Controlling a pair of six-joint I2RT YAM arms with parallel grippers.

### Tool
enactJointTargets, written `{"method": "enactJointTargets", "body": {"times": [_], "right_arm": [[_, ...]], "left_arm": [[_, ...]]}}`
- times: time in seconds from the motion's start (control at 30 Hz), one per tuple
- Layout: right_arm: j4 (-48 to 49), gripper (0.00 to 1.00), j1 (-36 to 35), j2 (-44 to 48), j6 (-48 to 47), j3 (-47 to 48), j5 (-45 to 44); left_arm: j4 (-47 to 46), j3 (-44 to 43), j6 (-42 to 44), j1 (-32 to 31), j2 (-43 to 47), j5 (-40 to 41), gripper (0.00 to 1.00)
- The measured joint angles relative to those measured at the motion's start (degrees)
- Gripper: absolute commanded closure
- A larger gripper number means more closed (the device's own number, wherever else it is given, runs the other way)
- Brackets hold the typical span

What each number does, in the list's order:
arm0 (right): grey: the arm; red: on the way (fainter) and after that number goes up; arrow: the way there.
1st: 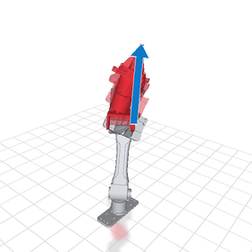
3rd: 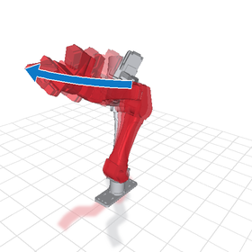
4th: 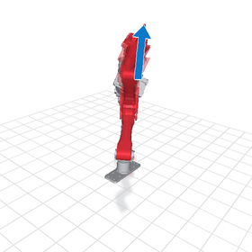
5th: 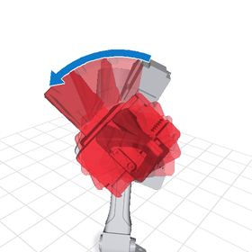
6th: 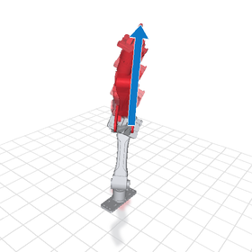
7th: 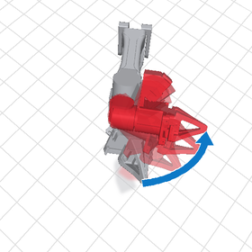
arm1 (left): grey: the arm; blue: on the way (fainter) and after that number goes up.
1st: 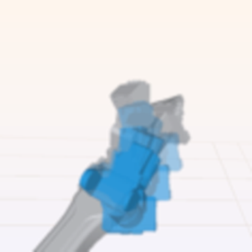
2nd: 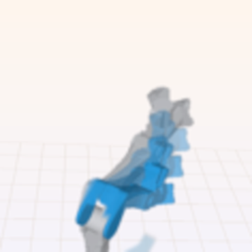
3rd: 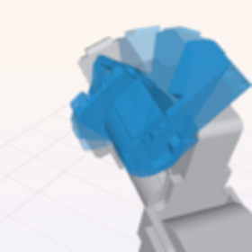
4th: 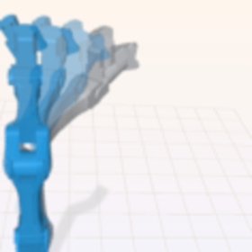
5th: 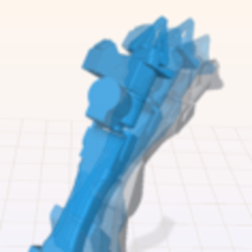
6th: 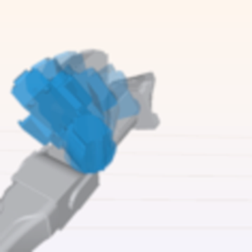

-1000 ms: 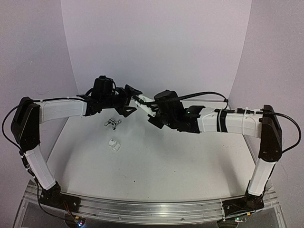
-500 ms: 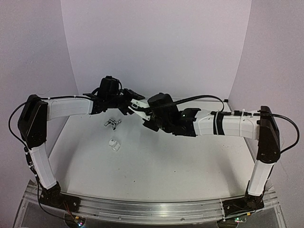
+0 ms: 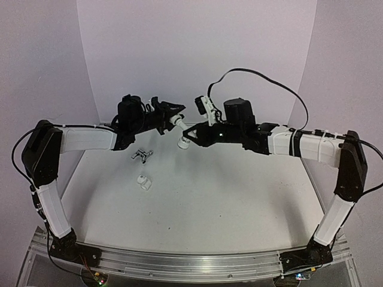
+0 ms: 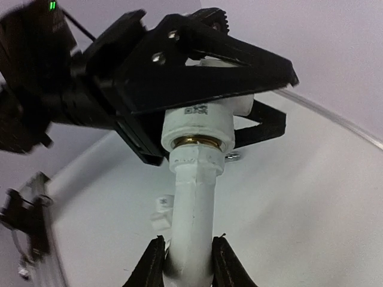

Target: Install the water faucets

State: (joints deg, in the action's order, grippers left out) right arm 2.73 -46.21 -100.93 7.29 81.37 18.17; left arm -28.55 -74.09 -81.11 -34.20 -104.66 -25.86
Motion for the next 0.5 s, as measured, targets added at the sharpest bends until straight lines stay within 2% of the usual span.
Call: {"method": "enactJointTargets", "body": {"times": [0.13, 0.2, 0.27, 0.33, 0.4, 0.5], "right_arm": [[15.22, 1.00, 3.85, 0.00, 23.41, -5.37, 15.78], [23.73, 1.00, 4.82, -0.85, 33.81, -7.34, 20.39], [32.37, 1.00, 5.43, -2.37, 43.39, -8.59, 24.12], [38.21, 1.00, 5.83, -3.24, 49.43, -9.62, 25.98], [42.72, 1.00, 6.29, -3.35, 53.85, -11.10, 27.09], [46.21, 1.00, 7.14, -3.22, 56.50, -13.18, 27.74]], "left_arm": [[-15.12, 4.11, 0.28, 0.09, 0.02, -1.48, 1.00], [-21.02, 5.68, 0.44, 0.13, 0.38, -1.38, 0.96], [-25.02, 7.29, 1.17, 0.21, 1.27, -0.88, 0.75], [-27.76, 9.16, 2.39, 0.29, 2.44, -0.57, 0.50], [-29.30, 11.58, 4.35, 0.41, 3.75, -0.34, 0.31], [-29.40, 16.70, 7.91, 1.15, 5.94, 0.08, 0.17]]}}
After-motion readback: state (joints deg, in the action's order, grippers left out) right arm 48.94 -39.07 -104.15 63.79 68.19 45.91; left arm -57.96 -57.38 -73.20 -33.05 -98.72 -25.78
